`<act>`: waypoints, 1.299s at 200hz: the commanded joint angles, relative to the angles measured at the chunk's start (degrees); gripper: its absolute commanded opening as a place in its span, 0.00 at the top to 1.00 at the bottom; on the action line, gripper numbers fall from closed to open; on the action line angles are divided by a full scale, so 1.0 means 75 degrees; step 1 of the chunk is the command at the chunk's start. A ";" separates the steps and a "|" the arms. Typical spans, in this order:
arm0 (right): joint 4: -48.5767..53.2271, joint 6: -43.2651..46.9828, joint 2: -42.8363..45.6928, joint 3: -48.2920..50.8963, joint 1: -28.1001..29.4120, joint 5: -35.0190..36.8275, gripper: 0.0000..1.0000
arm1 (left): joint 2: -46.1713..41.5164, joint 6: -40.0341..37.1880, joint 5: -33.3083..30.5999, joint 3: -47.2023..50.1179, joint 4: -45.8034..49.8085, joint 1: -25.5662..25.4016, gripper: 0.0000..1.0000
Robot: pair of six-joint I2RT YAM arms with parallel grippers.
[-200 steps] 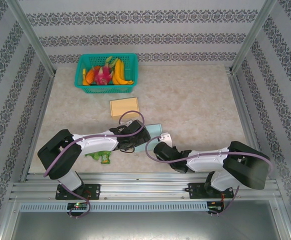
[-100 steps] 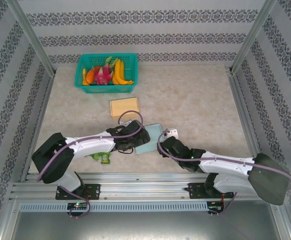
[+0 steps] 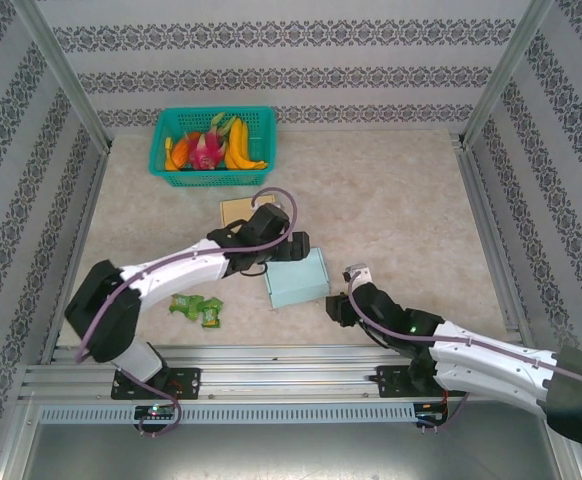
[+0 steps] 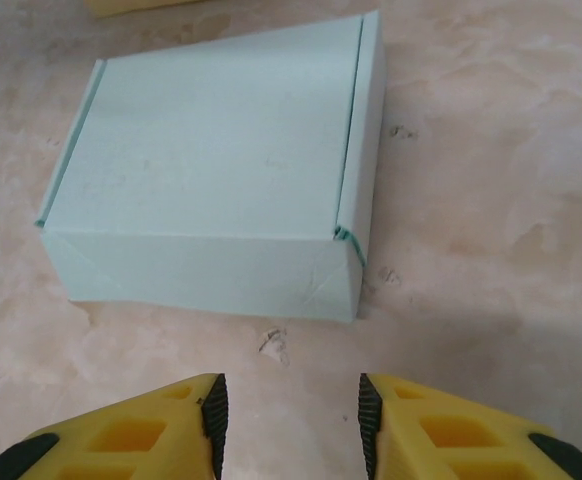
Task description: Fold the paper box
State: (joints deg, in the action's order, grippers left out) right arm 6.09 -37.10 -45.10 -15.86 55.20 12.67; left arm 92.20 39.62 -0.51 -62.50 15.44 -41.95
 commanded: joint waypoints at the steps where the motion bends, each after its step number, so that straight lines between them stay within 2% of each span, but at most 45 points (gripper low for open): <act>1: 0.0179 -0.0240 0.0192 0.0237 -0.0083 -0.0420 0.58 | 0.0618 -0.0881 0.0637 -0.0447 -0.0189 0.0285 0.02; 34: 0.0024 -0.0344 0.0270 0.0475 -0.0084 -0.0529 0.57 | 0.1044 -0.0856 0.0789 -0.0628 -0.0336 0.0616 0.02; 89: -0.0155 -0.0250 0.0178 0.0532 -0.0080 -0.0305 0.57 | 0.1320 -0.0849 0.0877 -0.0536 -0.0464 0.0765 0.01; 260: -0.0914 -0.0013 -0.1601 0.0089 -0.0118 -0.0065 0.56 | 0.1255 -0.0271 0.1820 0.0595 -0.1376 0.0801 0.01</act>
State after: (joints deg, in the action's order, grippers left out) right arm 0.64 -38.57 -55.86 -13.39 54.85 10.68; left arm 102.17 35.77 10.94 -60.31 6.59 -36.62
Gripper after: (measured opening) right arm 0.441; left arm 0.985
